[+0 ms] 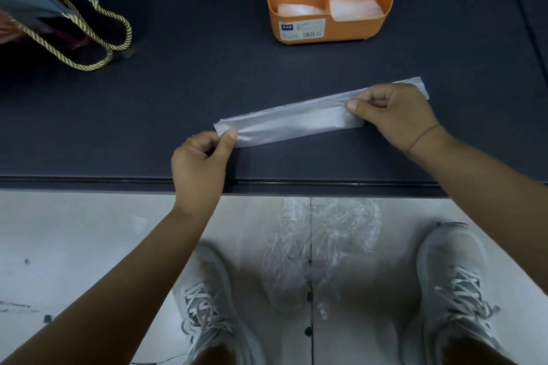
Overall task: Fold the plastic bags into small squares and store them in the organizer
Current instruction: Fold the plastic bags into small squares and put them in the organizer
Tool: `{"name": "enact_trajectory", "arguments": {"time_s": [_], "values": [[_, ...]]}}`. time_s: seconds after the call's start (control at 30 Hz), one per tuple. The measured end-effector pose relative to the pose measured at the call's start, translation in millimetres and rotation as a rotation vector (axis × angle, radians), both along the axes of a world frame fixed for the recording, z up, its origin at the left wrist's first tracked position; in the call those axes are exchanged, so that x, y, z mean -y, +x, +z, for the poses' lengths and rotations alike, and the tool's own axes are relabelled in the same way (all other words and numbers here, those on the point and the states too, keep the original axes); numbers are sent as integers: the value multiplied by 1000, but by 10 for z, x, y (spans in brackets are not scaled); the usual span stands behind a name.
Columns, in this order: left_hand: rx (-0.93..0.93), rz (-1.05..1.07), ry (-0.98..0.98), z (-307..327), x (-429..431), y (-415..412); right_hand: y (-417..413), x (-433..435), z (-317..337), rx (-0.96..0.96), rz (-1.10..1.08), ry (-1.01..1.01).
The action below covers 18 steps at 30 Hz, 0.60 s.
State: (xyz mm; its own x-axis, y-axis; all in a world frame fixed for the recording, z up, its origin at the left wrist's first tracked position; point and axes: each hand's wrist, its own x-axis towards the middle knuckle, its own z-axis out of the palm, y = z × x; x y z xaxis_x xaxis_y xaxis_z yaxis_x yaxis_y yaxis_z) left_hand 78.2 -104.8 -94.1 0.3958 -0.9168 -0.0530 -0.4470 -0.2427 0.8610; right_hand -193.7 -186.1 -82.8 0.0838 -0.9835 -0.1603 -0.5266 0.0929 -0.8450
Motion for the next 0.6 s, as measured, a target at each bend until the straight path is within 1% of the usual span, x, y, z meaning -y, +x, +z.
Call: {"name": "enact_trajectory", "arguments": {"time_s": [0.07,0.13,0.33,0.4,0.43,0.47,0.5,0.53,0.57,0.6], "values": [[29,47,12,-35,68,0,66,36,-31,-45,-69,-8],[118,66,8,-52,118,-10,126,62,-60,-134,-116,-37],[377,52,-34,-86,126,-66,234,80,-69,-404,-99,-107],[445,78,-57,-82,122,-68,243,57,-57,-486,-118,-190],[491,76,-93,-71,124,-68,250,36,-47,-543,-122,-294],[556,31,-159,-59,127,-81,275,6,-39,-584,-102,-422],[633,-69,-226,-58,131,-109,331,-37,-31,-590,-45,-540],[696,-204,-266,-71,138,-151,409,-92,-30,-564,55,-613],[732,-341,-258,-106,138,-206,493,-157,-61,-527,201,-633],[743,-449,-203,-145,130,-259,574,-227,-116,-511,364,-606]]}}
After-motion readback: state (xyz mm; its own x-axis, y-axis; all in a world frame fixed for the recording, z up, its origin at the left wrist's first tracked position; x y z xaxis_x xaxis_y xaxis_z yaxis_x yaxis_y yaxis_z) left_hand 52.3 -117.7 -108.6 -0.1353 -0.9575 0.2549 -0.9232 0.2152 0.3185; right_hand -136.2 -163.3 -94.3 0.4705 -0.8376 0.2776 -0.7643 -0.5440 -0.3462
